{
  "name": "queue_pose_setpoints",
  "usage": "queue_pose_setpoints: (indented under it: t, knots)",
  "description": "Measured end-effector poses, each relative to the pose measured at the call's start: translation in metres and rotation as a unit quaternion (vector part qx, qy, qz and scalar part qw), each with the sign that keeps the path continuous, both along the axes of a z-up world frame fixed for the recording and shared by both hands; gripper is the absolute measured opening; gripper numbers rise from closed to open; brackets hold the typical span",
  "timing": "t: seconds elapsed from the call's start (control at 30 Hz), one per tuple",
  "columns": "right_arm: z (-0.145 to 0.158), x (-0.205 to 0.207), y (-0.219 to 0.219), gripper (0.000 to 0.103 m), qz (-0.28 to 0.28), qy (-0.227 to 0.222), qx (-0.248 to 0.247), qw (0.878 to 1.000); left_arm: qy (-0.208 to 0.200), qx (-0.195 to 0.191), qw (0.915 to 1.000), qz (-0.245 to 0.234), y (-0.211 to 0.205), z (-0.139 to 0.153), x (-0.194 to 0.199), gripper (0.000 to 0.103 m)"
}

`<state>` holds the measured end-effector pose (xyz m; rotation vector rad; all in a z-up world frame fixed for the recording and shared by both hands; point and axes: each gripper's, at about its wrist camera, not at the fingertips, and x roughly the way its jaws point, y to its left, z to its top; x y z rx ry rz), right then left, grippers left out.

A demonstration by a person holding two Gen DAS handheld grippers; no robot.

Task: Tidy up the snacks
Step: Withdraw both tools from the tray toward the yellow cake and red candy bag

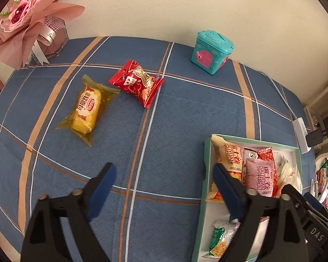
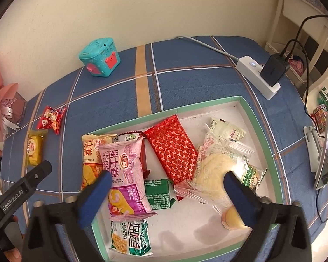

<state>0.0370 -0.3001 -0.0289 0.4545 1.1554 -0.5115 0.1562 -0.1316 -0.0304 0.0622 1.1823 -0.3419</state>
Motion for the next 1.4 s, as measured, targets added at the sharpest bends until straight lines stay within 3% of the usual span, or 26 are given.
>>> queue_pose_setpoints:
  t: [0.23,0.5,1.1,1.4]
  knots:
    - [0.000,0.005,0.007,0.103,0.009,-0.006,-0.005,1.000,-0.016,0.001,0.9998,0.008,0.006,0.002,0.002,0.101]
    - [0.006,0.017,0.028,0.103,0.032,-0.021,-0.007,0.999,-0.031,0.006,0.9993,0.018,0.024,0.007,0.008,0.101]
    - [0.003,0.064,0.118,0.103,0.120,-0.022,-0.009,0.992,-0.028,-0.018,0.9935,0.109,0.129,0.007,0.041,0.102]
    - [-0.002,0.087,0.148,0.103,0.150,-0.026,-0.015,0.988,-0.022,-0.036,0.9896,0.138,0.161,-0.004,0.061,0.102]
